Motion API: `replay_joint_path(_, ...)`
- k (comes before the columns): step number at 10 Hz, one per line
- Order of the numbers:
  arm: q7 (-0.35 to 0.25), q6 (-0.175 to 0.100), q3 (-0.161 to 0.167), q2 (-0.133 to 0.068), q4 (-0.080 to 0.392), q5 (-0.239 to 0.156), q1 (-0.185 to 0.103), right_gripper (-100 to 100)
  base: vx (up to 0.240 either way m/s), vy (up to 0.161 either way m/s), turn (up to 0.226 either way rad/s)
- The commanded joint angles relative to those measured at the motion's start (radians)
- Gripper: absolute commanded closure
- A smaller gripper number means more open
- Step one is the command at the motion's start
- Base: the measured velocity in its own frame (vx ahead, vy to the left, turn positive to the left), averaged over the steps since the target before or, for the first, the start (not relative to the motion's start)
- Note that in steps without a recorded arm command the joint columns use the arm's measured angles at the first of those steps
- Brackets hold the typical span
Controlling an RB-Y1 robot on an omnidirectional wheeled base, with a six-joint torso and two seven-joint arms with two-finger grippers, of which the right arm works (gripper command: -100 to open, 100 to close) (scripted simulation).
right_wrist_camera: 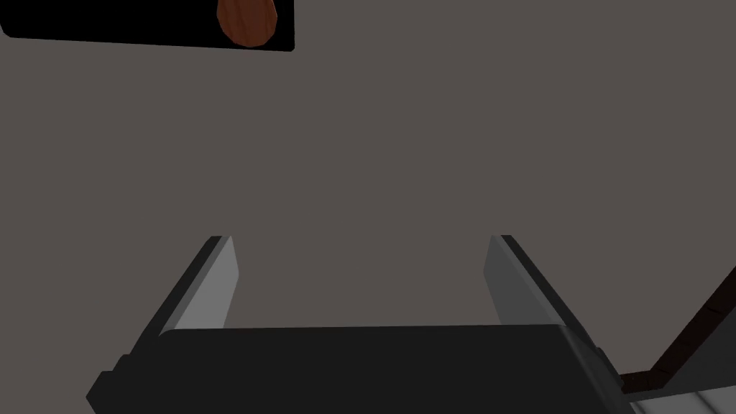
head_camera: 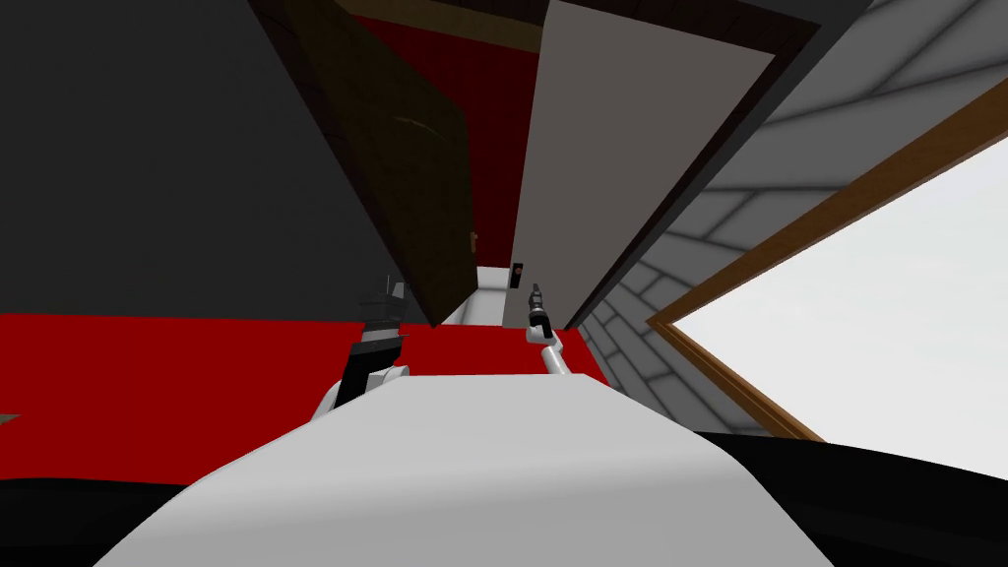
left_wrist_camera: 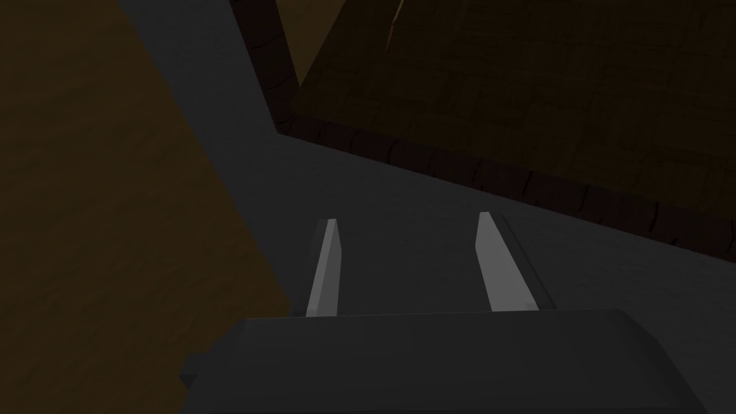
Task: Push the door open
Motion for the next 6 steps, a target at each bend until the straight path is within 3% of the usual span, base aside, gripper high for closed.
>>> replay_joint_path(1,0.004,0.004,-0.001,0.006,0.040,-0.009,-0.024,-100,0.099,-0.011,-0.006)
replay_joint_path(6,0.017,0.015,-0.003,0.027,0.147,-0.031,-0.085,-100,0.094,-0.009,-0.006)
